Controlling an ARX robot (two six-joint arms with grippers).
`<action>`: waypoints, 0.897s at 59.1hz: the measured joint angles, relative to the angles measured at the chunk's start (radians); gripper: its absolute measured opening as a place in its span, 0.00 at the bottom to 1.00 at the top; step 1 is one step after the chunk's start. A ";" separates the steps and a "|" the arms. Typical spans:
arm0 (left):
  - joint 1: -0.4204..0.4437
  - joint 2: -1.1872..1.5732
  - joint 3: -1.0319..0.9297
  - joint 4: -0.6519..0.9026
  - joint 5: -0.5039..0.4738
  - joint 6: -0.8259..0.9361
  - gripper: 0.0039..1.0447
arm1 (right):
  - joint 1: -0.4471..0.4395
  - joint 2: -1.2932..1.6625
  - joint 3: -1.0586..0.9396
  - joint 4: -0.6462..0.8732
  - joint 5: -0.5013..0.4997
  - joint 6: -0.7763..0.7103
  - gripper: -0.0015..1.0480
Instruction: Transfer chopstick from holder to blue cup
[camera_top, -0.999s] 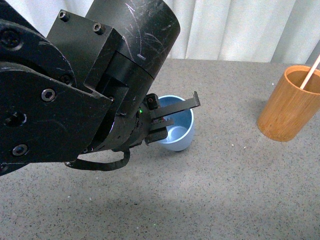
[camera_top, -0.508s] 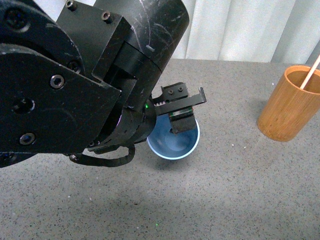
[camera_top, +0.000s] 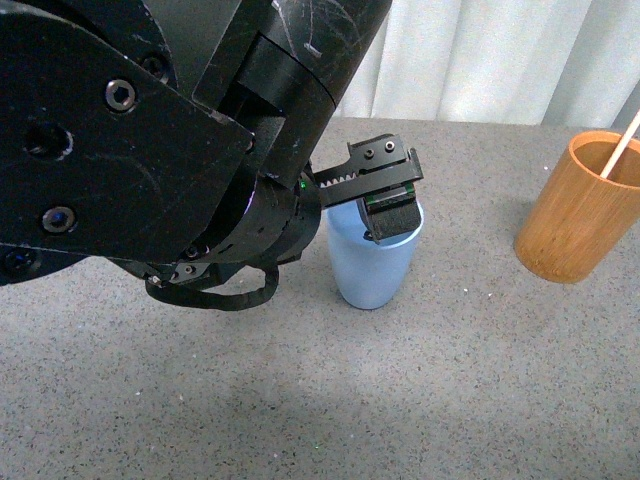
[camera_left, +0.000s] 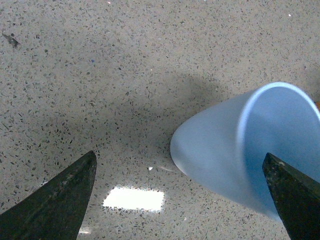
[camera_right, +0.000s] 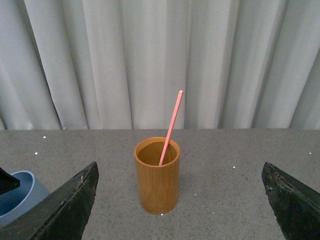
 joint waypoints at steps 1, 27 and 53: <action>0.000 0.000 0.000 0.000 0.000 0.000 0.94 | 0.000 0.000 0.000 0.000 0.000 0.000 0.91; 0.037 -0.037 0.000 -0.020 -0.014 -0.002 0.94 | 0.000 0.000 0.000 0.000 0.000 0.000 0.91; 0.381 -0.263 -0.587 1.164 0.047 0.676 0.36 | 0.000 0.000 0.000 0.000 0.002 0.000 0.91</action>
